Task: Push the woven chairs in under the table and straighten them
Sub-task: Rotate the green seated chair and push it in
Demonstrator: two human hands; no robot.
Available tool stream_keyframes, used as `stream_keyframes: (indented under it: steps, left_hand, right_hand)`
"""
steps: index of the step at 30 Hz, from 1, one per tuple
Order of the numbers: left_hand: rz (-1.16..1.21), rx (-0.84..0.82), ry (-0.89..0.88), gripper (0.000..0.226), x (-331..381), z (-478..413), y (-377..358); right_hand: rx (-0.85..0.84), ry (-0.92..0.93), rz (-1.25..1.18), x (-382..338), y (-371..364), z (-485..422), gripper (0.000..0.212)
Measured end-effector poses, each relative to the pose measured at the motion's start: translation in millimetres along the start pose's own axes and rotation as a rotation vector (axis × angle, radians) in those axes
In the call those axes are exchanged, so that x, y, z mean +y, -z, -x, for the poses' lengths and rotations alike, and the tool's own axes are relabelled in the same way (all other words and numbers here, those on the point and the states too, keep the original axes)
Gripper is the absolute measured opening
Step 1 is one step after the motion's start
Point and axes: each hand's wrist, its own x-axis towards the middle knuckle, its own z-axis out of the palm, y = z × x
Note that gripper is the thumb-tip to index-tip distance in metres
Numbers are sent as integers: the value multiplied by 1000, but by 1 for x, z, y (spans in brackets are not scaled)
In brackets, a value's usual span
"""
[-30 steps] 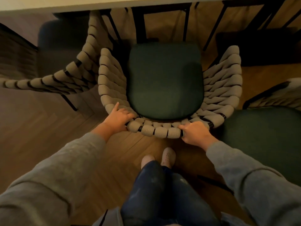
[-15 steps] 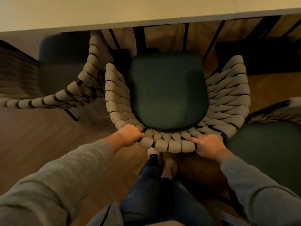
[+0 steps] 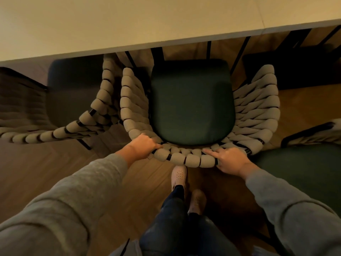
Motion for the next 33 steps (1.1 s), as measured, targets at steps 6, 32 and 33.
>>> stream_keyframes:
  steps: [6,32,33]
  left_hand:
    - [-6,-7,34,53,-32,-7,-18]
    - [107,7,155,47,-112,-60,3]
    - [135,5,149,50,-113,-58,3]
  right_hand:
    - [-17,8,38,-5,17,-32,66]
    - [15,-155,134,38,66,-129,62]
    - [13,-183,119,34,66,-128,72]
